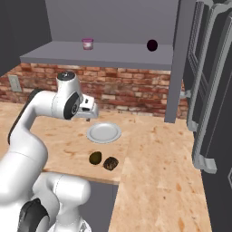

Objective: Pick the avocado and bread from the counter and place them on the plate. Then pick the jam from the cabinet and place it next to the plate. Lastly close the cabinet door.

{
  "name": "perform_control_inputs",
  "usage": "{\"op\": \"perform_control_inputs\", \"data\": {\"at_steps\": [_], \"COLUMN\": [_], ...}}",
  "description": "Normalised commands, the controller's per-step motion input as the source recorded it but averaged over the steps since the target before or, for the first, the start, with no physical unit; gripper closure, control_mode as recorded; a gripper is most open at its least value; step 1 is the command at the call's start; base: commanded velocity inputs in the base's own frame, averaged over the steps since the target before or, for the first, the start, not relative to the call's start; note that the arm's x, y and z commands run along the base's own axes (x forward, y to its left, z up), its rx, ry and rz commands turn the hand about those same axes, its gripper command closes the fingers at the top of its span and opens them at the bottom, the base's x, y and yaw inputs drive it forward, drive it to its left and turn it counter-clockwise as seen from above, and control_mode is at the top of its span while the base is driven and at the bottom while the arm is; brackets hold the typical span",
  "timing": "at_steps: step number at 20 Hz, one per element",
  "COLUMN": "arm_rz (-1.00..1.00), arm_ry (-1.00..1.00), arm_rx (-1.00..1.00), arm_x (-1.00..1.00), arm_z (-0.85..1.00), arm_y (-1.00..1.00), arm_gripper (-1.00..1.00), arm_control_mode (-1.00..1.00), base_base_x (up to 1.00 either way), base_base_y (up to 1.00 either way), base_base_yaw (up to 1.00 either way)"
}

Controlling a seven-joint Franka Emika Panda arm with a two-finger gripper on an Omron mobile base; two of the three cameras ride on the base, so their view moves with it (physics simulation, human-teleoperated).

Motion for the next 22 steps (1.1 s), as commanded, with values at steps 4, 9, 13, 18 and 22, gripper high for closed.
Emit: {"op": "perform_control_inputs", "data": {"at_steps": [4,9,13,18,22], "arm_rz": [0.0,0.0,0.0,0.0,0.0], "arm_ry": [0.0,0.03,0.05,0.04,0.05], "arm_rx": [0.0,0.0,0.0,0.0,0.0], "arm_x": [0.0,0.0,0.0,0.0,0.0], "arm_z": [-0.34,-0.36,-0.38,-0.39,-0.39], "arm_y": [-0.09,-0.05,-0.06,-0.06,-0.12], "arm_gripper": [-1.0,-1.0,-1.0,-1.0,-1.0], "arm_control_mode": [-1.0,-1.0,-1.0,-1.0,-1.0], "base_base_x": [0.0,0.0,0.0,0.0,0.0], "base_base_y": [0.0,0.0,0.0,0.0,0.0], "base_base_yaw": [0.0,0.0,0.0,0.0,0.0]}}
